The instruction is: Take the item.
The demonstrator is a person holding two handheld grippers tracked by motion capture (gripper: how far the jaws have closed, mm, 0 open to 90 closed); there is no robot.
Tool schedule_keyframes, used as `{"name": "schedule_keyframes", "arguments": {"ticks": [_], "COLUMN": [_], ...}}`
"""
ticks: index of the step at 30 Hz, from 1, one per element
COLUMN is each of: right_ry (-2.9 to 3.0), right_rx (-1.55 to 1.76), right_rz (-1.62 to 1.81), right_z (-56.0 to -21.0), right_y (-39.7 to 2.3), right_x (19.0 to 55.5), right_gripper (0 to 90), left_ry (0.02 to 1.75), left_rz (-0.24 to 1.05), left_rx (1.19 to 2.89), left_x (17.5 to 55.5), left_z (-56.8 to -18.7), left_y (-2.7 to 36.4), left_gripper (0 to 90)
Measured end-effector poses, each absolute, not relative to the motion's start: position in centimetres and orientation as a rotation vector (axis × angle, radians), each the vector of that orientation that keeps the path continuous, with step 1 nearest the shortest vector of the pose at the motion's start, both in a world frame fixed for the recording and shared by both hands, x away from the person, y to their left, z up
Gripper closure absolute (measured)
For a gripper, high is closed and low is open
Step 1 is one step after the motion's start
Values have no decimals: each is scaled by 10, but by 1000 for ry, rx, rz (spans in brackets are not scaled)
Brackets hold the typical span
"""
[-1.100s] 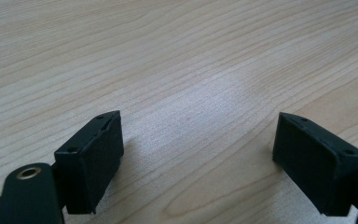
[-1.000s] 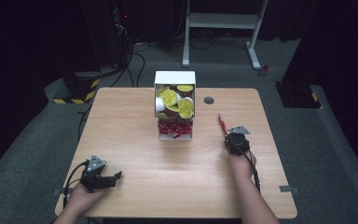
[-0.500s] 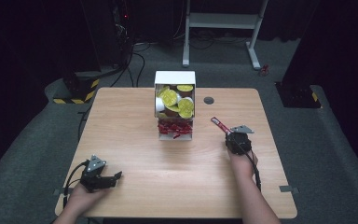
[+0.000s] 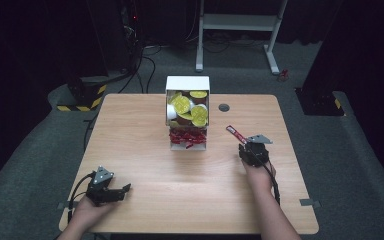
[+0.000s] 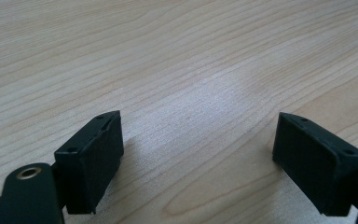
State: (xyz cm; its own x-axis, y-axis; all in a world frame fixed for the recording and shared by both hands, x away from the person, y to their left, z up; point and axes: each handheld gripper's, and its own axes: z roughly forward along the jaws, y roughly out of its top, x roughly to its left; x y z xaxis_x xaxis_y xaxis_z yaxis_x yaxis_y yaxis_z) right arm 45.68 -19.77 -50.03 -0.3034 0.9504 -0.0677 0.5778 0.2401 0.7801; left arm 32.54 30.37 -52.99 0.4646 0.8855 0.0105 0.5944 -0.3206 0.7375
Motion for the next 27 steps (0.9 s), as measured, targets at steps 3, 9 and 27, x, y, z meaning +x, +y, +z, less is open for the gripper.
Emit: {"name": "schedule_keyframes", "arguments": {"ticks": [3, 9, 27], "right_ry": [1976, 1979, 2031], "right_rx": [1396, 1377, 1281], "right_rz": [900, 945, 1054], "right_z": [-499, -495, -489], "right_y": [-196, -190, -178], "right_x": [454, 445, 390], "right_gripper": [613, 569, 391], "left_ry": [1228, 1226, 1228], "left_rz": [552, 554, 549], "left_rx": [2039, 2044, 2038], "left_x": [325, 325, 325], "left_z": [-530, -530, -530], "left_y": [304, 304, 304], "left_gripper": [165, 165, 165]}}
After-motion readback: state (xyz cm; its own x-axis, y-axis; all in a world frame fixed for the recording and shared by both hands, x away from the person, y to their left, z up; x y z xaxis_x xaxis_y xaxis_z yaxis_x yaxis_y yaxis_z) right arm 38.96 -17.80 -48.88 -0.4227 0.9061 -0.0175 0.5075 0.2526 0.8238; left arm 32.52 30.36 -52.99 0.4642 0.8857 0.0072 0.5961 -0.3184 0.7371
